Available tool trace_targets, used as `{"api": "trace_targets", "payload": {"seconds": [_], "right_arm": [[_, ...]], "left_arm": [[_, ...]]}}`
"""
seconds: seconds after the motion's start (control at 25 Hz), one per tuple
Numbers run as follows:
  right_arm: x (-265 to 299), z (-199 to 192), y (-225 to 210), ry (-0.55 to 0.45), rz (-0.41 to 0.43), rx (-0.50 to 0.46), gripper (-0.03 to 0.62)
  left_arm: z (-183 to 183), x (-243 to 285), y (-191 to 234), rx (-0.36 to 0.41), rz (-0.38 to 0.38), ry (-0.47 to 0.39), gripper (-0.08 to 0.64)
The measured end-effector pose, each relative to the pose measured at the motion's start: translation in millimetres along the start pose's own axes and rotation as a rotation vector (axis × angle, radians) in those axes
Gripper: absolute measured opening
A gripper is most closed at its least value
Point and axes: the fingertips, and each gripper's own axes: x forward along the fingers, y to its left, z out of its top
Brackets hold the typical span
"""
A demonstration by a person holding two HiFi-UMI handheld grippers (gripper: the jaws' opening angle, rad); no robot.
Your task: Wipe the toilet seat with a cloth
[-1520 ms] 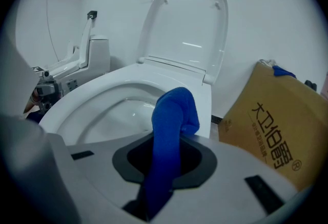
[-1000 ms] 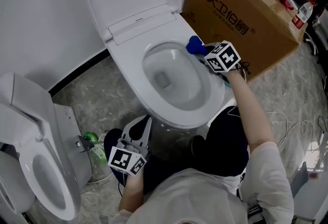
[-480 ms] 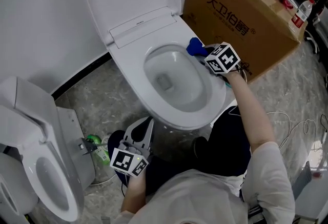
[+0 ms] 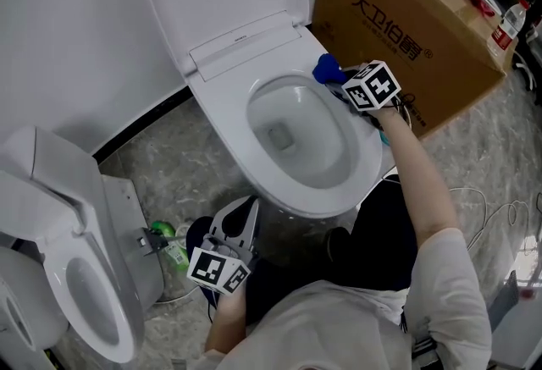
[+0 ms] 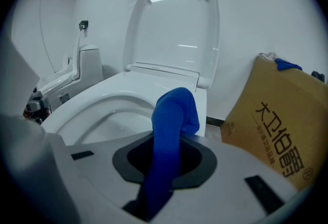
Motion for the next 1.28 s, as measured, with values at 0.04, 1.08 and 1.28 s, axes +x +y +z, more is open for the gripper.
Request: {"api": "trace_targets", "payload": {"seconds": [0.04,1.08,1.28], "right_arm": [[1.8,1.7,-1.5,-0.002,-0.005,0.001,0.054],[16.6,18.0,-10.5,-0.023,-0.02,-0.014,0.054],[23.1,28.3,-18.2,-0.038,-0.022,-0.009,0.054]], "left_arm": [[-1.1,-0.2,1.3,-0.002,0.003,0.003,0.005],[10.5,6.3,-10.1,0.044,-0.025,-0.015,0.005],[7.9,3.6,-7.7,0.046,-0.005,0.006,0.005]]}}
